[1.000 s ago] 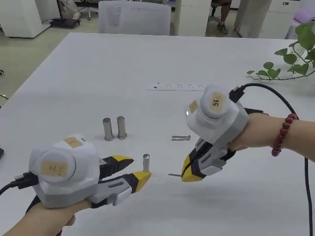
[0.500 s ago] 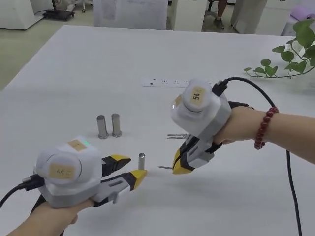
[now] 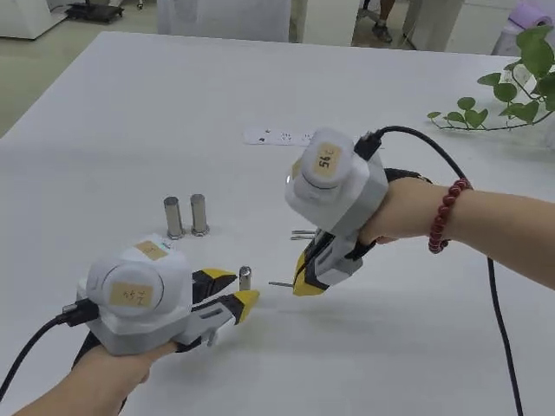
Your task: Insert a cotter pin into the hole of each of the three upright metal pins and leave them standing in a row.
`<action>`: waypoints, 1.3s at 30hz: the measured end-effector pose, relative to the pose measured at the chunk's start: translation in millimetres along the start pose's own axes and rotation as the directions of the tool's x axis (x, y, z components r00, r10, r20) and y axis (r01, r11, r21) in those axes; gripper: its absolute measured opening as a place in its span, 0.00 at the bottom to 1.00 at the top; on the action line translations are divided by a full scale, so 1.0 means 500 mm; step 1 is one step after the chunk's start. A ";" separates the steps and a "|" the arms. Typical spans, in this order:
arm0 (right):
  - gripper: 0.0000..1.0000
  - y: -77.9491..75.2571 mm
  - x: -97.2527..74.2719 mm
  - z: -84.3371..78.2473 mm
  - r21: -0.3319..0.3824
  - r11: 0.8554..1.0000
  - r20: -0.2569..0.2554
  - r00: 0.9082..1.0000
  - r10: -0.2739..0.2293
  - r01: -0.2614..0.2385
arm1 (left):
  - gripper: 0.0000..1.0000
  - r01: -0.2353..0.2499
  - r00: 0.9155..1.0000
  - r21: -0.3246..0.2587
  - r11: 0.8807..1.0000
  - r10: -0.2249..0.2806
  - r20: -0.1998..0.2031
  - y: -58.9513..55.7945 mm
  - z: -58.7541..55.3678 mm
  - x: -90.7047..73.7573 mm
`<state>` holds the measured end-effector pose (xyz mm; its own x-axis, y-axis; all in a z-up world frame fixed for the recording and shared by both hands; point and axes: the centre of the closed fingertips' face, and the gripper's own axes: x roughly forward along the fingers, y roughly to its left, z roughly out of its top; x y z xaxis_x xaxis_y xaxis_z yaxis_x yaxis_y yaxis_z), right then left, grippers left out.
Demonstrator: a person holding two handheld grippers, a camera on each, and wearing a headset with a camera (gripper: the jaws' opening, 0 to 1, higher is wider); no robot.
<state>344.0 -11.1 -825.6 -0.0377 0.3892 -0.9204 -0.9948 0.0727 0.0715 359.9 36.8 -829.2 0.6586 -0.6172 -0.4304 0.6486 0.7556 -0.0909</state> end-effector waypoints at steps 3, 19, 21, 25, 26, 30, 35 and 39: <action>0.03 -0.001 0.000 0.004 -0.002 1.000 -0.003 1.000 -0.003 0.003 | 0.17 0.002 1.000 0.003 1.000 -0.002 -0.002 -0.001 -0.002 0.003; 0.03 -0.006 0.003 0.028 -0.024 1.000 0.003 1.000 -0.003 0.003 | 0.08 -0.008 1.000 0.005 1.000 0.008 0.003 0.004 -0.006 0.013; 0.03 -0.007 0.004 0.030 -0.026 1.000 0.002 1.000 -0.005 0.005 | 0.08 -0.009 1.000 0.014 1.000 0.009 0.003 0.004 -0.006 0.013; 0.03 -0.006 0.006 0.034 -0.027 1.000 0.006 1.000 -0.001 0.001 | 0.08 -0.008 1.000 0.025 1.000 0.008 0.004 0.002 -0.006 0.013; 0.03 -0.006 0.007 0.035 -0.028 1.000 0.005 1.000 -0.001 0.001 | 0.07 -0.008 1.000 0.025 1.000 0.008 0.004 0.002 -0.006 0.014; 0.03 -0.006 0.008 0.039 -0.028 1.000 0.008 1.000 -0.001 0.001 | 0.07 -0.007 1.000 0.026 1.000 0.007 0.006 0.001 -0.006 0.013; 0.03 -0.007 0.010 0.038 -0.032 0.999 0.001 1.000 -0.003 0.003 | 0.07 -0.009 1.000 0.024 1.000 0.008 0.009 0.001 -0.006 0.013; 0.03 -0.004 0.010 0.041 -0.031 1.000 0.005 1.000 -0.002 0.002 | 0.07 -0.006 1.000 0.020 1.000 0.005 0.011 0.000 -0.006 0.014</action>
<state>347.7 9.6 -822.3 -0.0351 0.3933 -0.9187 -0.9974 0.0448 0.0573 363.2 33.1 -834.9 0.6663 -0.6156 -0.4209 0.6524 0.7545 -0.0707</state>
